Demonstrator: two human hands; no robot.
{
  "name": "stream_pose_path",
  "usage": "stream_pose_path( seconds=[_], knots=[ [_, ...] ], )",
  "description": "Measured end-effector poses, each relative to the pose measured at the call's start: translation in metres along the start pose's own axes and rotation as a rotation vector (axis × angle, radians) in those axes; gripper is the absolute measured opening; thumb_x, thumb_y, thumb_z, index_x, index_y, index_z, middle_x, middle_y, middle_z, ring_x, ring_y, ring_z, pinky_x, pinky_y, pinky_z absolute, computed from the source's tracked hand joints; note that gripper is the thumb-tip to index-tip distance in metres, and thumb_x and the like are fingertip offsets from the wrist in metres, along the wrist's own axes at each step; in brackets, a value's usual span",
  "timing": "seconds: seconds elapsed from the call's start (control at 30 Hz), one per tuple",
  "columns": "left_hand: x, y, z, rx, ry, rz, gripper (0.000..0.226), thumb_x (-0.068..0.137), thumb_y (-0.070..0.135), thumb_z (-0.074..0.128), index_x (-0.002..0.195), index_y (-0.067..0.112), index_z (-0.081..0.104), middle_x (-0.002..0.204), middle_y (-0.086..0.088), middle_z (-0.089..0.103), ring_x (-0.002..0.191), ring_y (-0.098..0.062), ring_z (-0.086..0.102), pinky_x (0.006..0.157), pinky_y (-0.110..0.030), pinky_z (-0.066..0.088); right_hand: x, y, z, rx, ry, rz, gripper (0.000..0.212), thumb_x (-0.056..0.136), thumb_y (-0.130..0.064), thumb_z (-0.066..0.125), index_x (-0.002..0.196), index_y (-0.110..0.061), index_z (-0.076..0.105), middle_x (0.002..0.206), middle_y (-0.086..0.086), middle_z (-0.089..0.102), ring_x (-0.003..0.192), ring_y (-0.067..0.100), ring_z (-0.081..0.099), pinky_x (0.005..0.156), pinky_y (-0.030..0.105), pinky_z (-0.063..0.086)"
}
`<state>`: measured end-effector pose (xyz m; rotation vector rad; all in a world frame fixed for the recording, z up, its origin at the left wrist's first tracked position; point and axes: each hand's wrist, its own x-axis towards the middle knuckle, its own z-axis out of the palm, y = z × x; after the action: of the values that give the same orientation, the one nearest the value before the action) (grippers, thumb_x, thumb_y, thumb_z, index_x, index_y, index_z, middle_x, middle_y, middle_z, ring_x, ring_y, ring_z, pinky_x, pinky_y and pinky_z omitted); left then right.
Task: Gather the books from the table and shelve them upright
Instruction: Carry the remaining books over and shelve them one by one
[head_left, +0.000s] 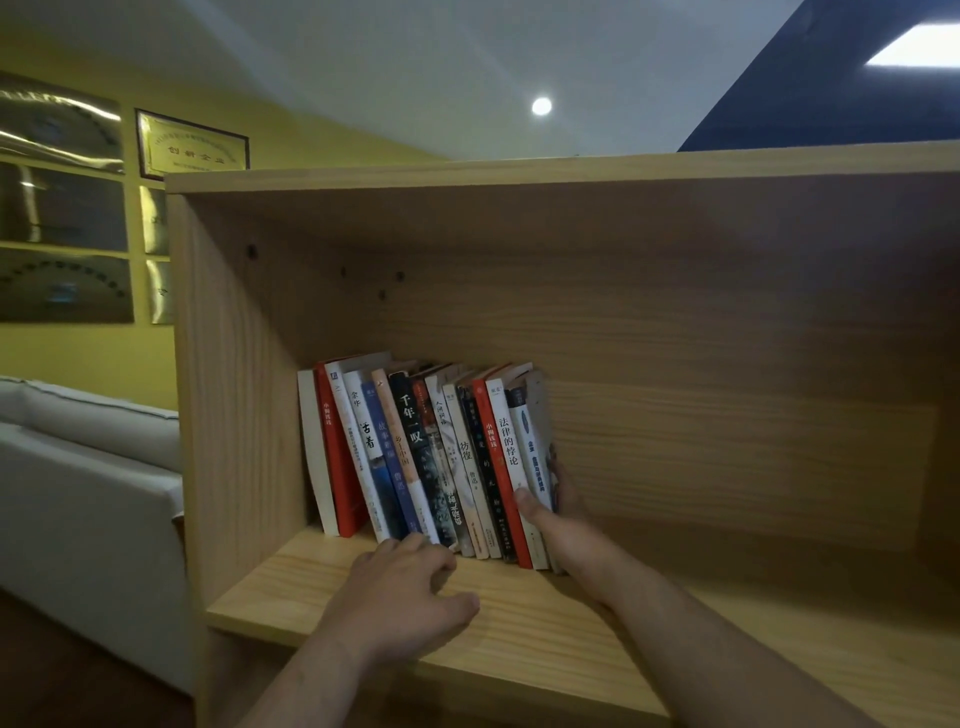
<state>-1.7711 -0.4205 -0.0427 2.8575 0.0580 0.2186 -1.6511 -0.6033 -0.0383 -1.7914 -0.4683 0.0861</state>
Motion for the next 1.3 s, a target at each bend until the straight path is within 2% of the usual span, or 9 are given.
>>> stream_pose_path(
  seconds=[0.13,0.3,0.57,0.67,0.73,0.8,0.9,1.07,1.3],
  knots=[
    [-0.005,0.003,-0.001,-0.033,0.027,-0.006,0.053,0.081,0.069,0.047,0.117,0.032,0.061,0.114,0.015,0.053,0.109,-0.008,0.048,0.098,-0.033,0.044,0.005,0.009,0.005,-0.131,0.055,-0.039,0.084,0.085,-0.064,0.065,0.151,-0.056,0.015,0.143,-0.014,0.047,0.132,0.017,0.049,0.106,0.044,0.047],
    [-0.005,0.005,-0.004,-0.025,0.027,-0.016,0.052,0.083,0.069,0.048,0.117,0.032,0.061,0.113,0.015,0.054,0.108,-0.008,0.049,0.096,-0.032,0.045,0.020,0.028,0.003,-0.080,0.019,-0.090,0.086,0.073,-0.097,0.032,0.148,-0.066,0.006,0.163,-0.013,0.029,0.149,0.022,0.032,0.118,0.061,0.032],
    [-0.005,0.006,-0.004,-0.013,0.050,-0.022,0.051,0.081,0.070,0.048,0.114,0.032,0.061,0.112,0.016,0.054,0.107,-0.009,0.048,0.097,-0.033,0.044,0.025,0.029,0.005,-0.114,0.096,-0.192,0.084,0.077,-0.081,0.049,0.151,-0.056,0.019,0.144,-0.005,0.051,0.123,0.018,0.059,0.095,0.049,0.058],
    [-0.010,0.008,-0.006,-0.145,0.124,-0.064,0.039,0.084,0.060,0.057,0.112,0.034,0.064,0.111,0.017,0.056,0.102,-0.003,0.053,0.091,-0.026,0.049,0.021,0.024,-0.002,-0.001,0.105,-0.104,0.099,0.059,-0.089,0.064,0.146,-0.065,0.022,0.143,-0.004,0.052,0.119,0.025,0.064,0.086,0.051,0.061],
    [-0.011,0.005,-0.021,-0.310,0.316,-0.115,0.015,0.090,0.044,0.063,0.103,0.039,0.061,0.109,0.018,0.058,0.094,0.002,0.057,0.082,-0.019,0.052,0.018,0.021,-0.003,0.050,0.077,-0.088,0.103,0.057,-0.085,0.069,0.147,-0.062,0.024,0.144,-0.003,0.051,0.120,0.026,0.063,0.089,0.053,0.060],
    [-0.006,-0.007,-0.049,-0.437,0.514,-0.163,0.024,0.093,0.032,0.064,0.098,0.048,0.047,0.098,0.018,0.060,0.083,0.005,0.060,0.067,-0.017,0.053,0.014,0.018,-0.002,0.092,0.049,-0.093,0.096,0.065,-0.074,0.072,0.148,-0.056,0.028,0.147,-0.002,0.050,0.126,0.025,0.059,0.098,0.055,0.055],
    [0.017,-0.033,-0.096,-0.505,0.664,-0.283,0.022,0.095,0.028,0.060,0.107,0.033,0.043,0.088,0.008,0.066,0.080,-0.010,0.069,0.065,-0.032,0.058,0.010,0.015,-0.001,0.141,0.029,-0.100,0.087,0.074,-0.061,0.068,0.150,-0.049,0.027,0.145,-0.004,0.050,0.131,0.024,0.054,0.107,0.057,0.048],
    [0.050,-0.054,-0.123,-0.508,0.539,-0.380,0.053,0.092,0.018,0.055,0.139,0.031,0.036,0.095,0.000,0.067,0.086,-0.025,0.069,0.077,-0.040,0.061,0.010,0.014,-0.001,0.154,0.004,-0.089,0.090,0.072,-0.065,0.066,0.150,-0.052,0.025,0.141,-0.006,0.050,0.131,0.024,0.053,0.108,0.055,0.047],
    [0.066,-0.057,-0.126,-0.271,0.636,-0.442,0.018,0.095,0.027,0.050,0.112,0.027,0.046,0.094,-0.006,0.066,0.083,-0.029,0.067,0.077,-0.042,0.060,0.015,0.020,-0.003,0.139,-0.025,-0.100,0.056,0.076,-0.069,0.067,0.123,-0.070,0.037,0.136,-0.008,0.055,0.124,0.019,0.059,0.101,0.052,0.053]
  ],
)
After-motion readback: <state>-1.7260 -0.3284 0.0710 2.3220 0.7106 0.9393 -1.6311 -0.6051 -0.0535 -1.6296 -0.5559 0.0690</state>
